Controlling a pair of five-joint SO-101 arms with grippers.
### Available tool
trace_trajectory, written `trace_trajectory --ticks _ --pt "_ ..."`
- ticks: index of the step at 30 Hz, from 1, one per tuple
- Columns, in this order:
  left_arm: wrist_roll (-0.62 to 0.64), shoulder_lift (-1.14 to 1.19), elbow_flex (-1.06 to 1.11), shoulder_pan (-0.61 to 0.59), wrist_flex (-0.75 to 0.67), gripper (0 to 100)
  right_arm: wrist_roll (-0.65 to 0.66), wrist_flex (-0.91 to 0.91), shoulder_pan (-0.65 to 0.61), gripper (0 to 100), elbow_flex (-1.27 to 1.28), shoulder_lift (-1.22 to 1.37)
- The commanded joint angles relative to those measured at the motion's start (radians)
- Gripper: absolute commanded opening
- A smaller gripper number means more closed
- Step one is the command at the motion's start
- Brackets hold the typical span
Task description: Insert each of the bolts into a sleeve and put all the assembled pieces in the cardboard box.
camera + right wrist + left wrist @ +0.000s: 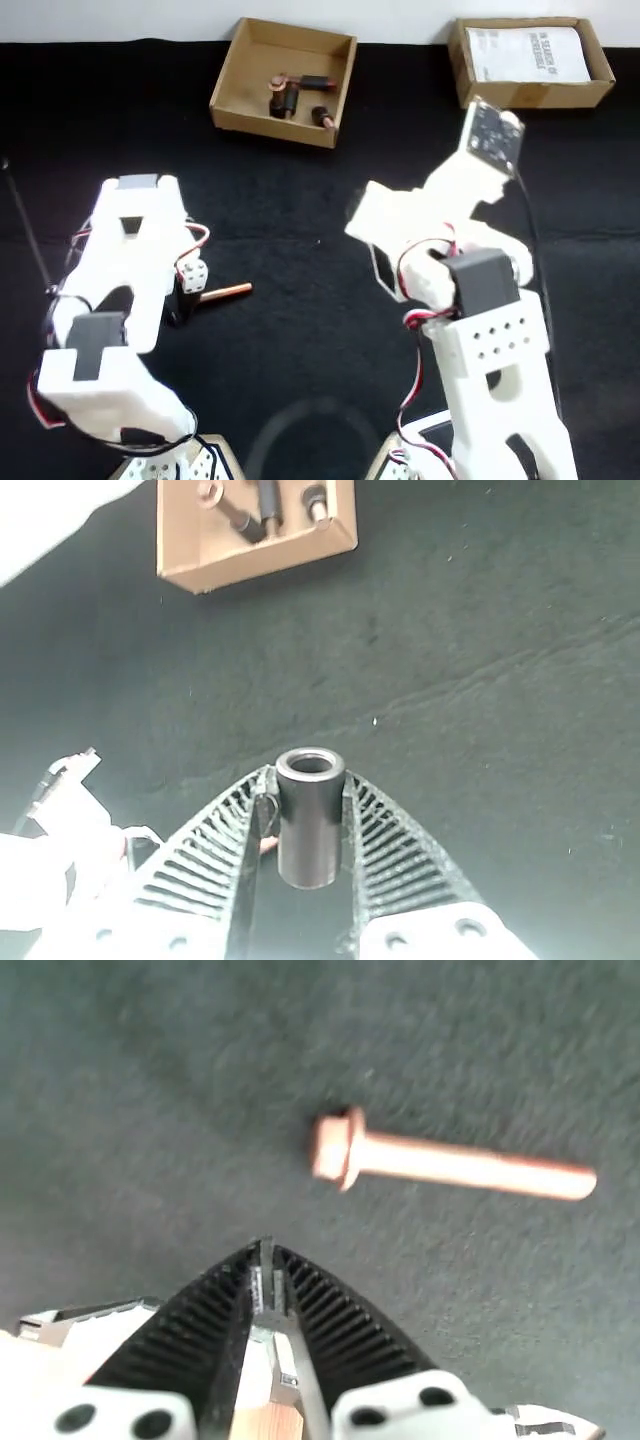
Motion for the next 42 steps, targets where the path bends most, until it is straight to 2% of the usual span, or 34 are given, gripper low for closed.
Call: trace_trajectory --ticks 1,13,23,30,33,36,42 --pt "0.009 0.061 -0.082 0.025 -0.025 1 0.041 -0.030 0.039 0.6 0.038 -0.073" --pt "0.052 0.355 -0.328 0.027 -0.017 1 0.054 -0.051 0.039 0.6 0.091 -0.150" --pt "0.149 0.392 -0.530 0.028 -0.028 1 0.055 -0.051 0.039 0.6 0.093 -0.142" --pt "0.233 0.392 -0.618 0.027 -0.224 1 0.087 -0.051 0.039 0.6 0.093 -0.143" --pt "0.241 0.386 -0.622 0.048 -0.261 1 0.087 -0.051 0.039 0.6 0.093 -0.143" --pt "0.241 0.377 -0.622 0.090 -0.245 1 0.087 -0.051 0.039 0.6 0.093 -0.142" --pt "0.242 0.285 -0.714 0.193 -0.069 1 0.089 -0.053 0.039 0.6 0.093 -0.140"
